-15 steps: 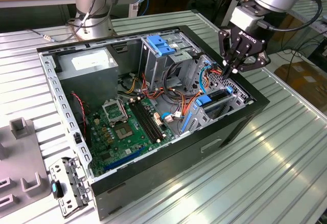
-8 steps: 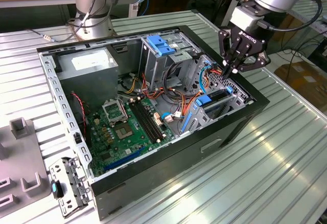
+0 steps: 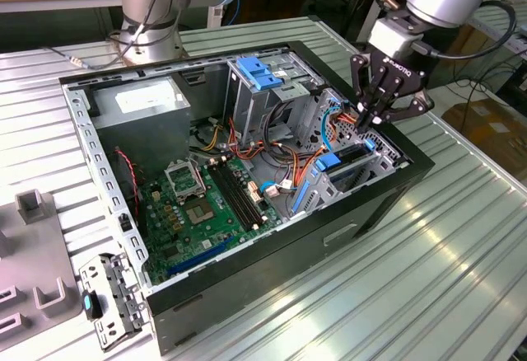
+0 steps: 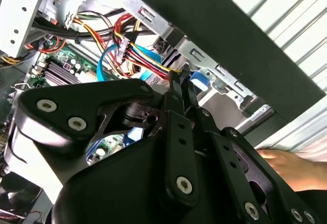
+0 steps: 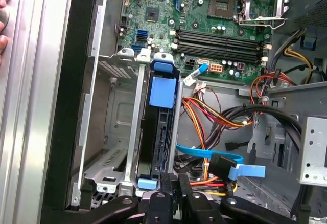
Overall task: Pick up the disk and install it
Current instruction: 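Insert the first disk wire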
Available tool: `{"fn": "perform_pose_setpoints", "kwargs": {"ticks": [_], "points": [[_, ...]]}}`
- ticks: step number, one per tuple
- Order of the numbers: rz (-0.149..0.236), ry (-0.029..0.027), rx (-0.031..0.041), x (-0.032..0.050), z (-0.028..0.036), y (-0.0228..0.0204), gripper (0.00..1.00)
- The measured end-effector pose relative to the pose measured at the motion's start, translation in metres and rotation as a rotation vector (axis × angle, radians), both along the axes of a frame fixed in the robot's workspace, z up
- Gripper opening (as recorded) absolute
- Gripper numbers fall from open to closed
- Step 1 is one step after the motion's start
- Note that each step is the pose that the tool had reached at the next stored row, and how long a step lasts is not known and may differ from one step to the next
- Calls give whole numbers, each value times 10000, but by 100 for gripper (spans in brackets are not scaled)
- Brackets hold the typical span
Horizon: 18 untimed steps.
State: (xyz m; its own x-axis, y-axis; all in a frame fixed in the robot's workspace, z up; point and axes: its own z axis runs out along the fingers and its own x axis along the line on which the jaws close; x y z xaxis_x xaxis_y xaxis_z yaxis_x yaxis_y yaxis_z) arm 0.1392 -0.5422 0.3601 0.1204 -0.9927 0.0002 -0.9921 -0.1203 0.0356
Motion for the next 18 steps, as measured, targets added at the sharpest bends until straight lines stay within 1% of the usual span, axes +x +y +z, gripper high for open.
{"fn": "perform_pose_setpoints", "kwargs": {"ticks": [3,6,7,8,10,12,14,17,18], "points": [[-56,-4,0,-35,-23,0,17],[-348,-5,-2,-46,-49,0,17],[-381,-5,-1,-54,-54,0,17],[-382,-4,2,-103,-56,-10,17],[-383,-5,6,-152,-57,-32,17],[-382,-6,8,-160,-67,-97,17],[-385,-6,8,-160,-73,-130,17],[-400,-6,7,-173,-83,-131,17],[-480,-8,9,-178,-89,-130,17]]}}
